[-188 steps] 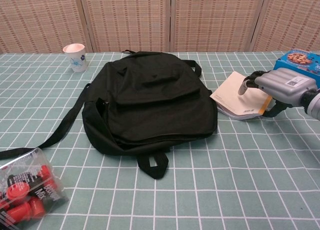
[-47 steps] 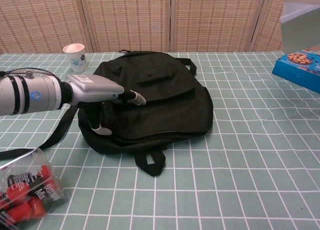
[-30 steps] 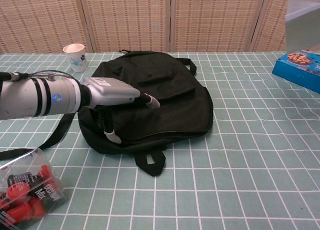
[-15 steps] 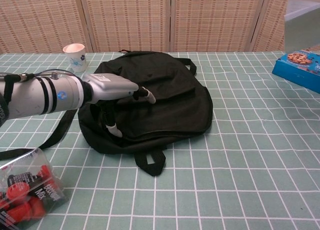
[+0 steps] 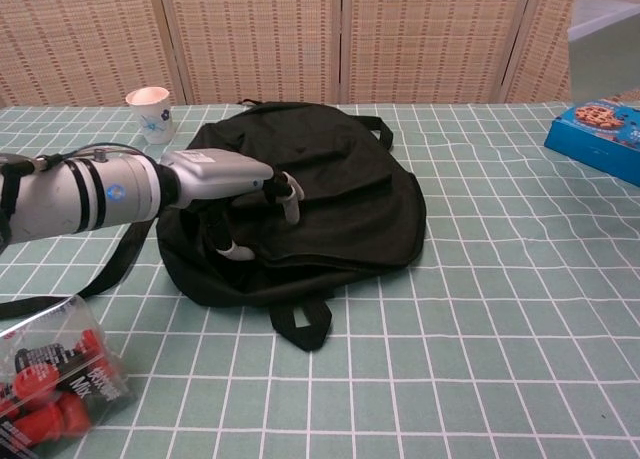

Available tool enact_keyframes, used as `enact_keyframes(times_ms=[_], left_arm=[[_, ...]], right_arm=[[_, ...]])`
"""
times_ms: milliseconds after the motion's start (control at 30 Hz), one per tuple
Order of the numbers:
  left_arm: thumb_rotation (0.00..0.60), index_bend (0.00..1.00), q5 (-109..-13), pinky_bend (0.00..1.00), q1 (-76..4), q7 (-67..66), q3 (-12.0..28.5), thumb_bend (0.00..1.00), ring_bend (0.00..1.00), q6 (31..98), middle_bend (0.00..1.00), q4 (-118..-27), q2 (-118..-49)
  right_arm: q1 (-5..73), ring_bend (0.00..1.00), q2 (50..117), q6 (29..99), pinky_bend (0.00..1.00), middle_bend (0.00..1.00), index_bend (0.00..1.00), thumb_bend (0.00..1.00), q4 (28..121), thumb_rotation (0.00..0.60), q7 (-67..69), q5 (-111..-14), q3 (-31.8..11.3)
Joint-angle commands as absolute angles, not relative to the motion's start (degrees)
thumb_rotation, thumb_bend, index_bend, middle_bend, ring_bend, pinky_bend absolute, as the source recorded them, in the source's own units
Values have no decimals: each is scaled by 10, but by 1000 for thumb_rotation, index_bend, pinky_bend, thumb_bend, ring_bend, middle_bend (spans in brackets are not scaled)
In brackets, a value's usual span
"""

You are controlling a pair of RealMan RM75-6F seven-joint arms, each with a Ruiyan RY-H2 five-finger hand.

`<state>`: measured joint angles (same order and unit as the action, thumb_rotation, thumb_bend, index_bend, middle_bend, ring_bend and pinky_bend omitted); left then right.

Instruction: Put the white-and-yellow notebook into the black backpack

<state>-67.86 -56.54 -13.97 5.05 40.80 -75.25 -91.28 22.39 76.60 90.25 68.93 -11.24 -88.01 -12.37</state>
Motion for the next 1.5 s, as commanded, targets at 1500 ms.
enact_keyframes(times_ms=[1500], left_arm=[[600,721,-616,128,-477,176,187,472,249,494,286,-837,-828]], right_arm=[[228,195,737,942,211,348,742,365,780,600,-31,-974,-96]])
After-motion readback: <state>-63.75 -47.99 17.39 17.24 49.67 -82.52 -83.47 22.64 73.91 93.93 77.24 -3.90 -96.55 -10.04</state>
